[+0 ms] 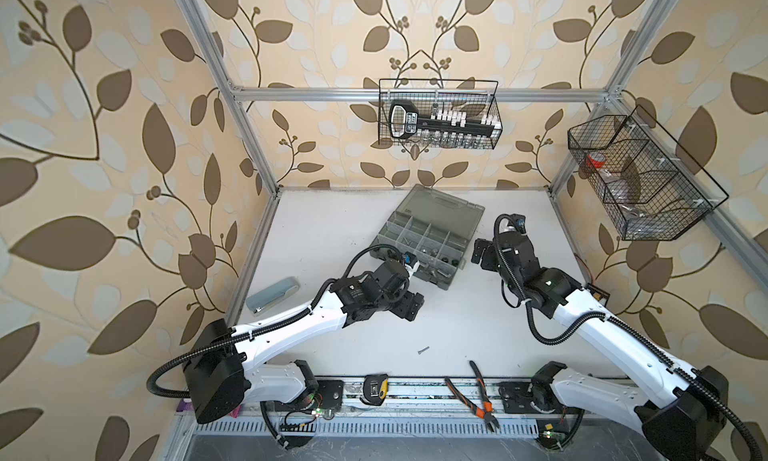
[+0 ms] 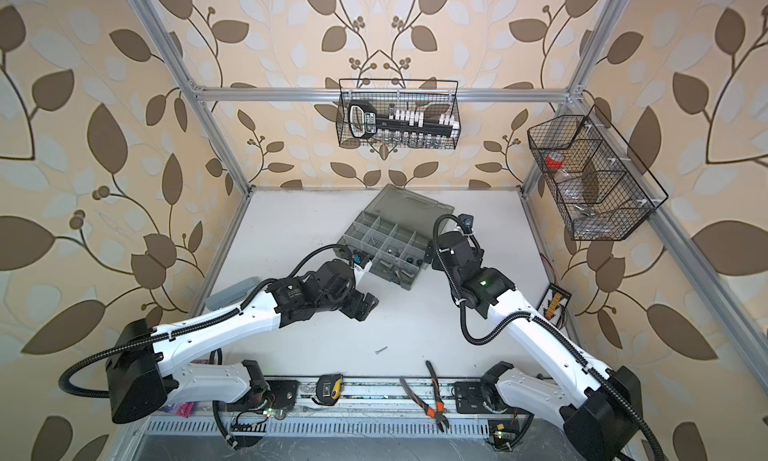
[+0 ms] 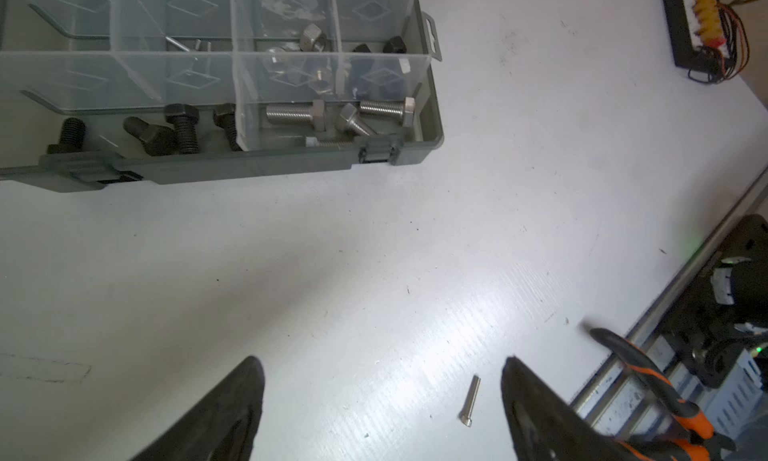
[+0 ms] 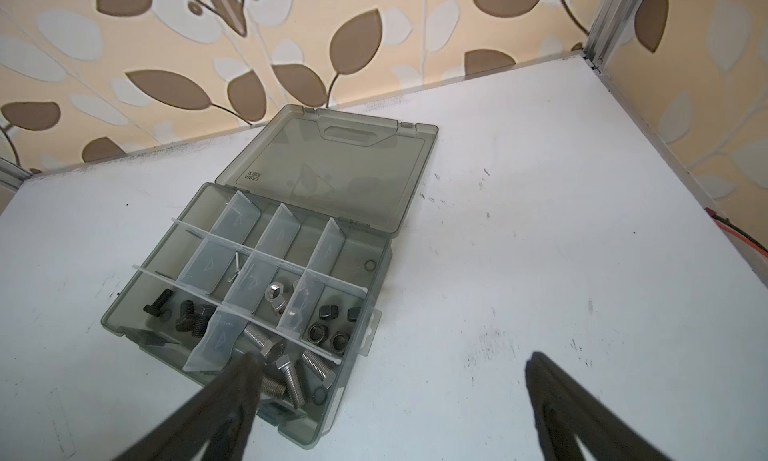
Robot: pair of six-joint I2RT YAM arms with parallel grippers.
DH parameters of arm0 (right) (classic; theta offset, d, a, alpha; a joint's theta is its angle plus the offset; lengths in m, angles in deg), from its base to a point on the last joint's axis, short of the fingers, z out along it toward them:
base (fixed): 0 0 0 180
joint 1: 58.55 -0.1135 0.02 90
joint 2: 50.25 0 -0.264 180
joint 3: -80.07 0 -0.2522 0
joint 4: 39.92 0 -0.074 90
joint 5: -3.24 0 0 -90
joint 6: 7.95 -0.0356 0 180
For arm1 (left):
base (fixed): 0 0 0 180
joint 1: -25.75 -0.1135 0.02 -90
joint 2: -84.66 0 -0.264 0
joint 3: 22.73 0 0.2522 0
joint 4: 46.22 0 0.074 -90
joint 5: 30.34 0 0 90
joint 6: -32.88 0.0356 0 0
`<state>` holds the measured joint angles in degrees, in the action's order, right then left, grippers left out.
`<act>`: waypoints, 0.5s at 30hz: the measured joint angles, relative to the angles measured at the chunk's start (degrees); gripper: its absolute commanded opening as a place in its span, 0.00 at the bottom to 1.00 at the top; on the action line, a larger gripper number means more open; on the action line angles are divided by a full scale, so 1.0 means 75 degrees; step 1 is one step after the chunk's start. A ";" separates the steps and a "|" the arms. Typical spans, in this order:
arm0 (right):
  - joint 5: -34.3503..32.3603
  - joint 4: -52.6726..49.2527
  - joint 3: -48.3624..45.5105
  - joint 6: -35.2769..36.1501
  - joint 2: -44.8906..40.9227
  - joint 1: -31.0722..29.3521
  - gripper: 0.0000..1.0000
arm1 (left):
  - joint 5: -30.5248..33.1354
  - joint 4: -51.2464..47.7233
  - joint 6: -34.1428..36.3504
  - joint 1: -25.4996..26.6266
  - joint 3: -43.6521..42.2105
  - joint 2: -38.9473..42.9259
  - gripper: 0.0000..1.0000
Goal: Sort the screws and nuts into containers
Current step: 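Move the left gripper to a thin screw near the table's front edge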
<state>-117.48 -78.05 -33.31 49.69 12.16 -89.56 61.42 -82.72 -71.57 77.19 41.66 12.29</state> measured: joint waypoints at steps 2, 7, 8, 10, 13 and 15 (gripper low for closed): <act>-0.0003 0.0000 0.0000 -0.0003 0.0000 0.0000 1.00 | -0.0023 -0.0009 0.0047 0.0157 -0.0050 -0.0166 0.78; -0.0038 -0.0006 -0.0006 -0.0029 0.0003 0.0000 1.00 | -0.0006 -0.0041 0.0152 0.0769 -0.0050 -0.0892 0.70; -0.0050 -0.0006 -0.0006 -0.0032 0.0006 0.0000 1.00 | 0.0003 -0.0061 0.0163 0.0938 -0.0047 -0.1043 0.70; -0.0058 -0.0006 -0.0009 -0.0032 0.0015 0.0000 1.00 | 0.0029 -0.0181 0.0201 0.1317 0.0009 -0.1425 0.67; -0.0087 -0.0015 -0.0009 -0.0032 0.0047 0.0000 1.00 | 0.0050 -0.0306 0.0303 0.1816 0.0154 -0.2011 0.63; -0.0111 -0.0017 -0.0017 -0.0032 0.0047 0.0000 1.00 | 0.0058 -0.0373 0.0332 0.2069 0.0239 -0.2294 0.62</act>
<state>-118.31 -78.18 -33.44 49.45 12.51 -89.56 61.86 -85.52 -69.08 92.71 43.46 -4.92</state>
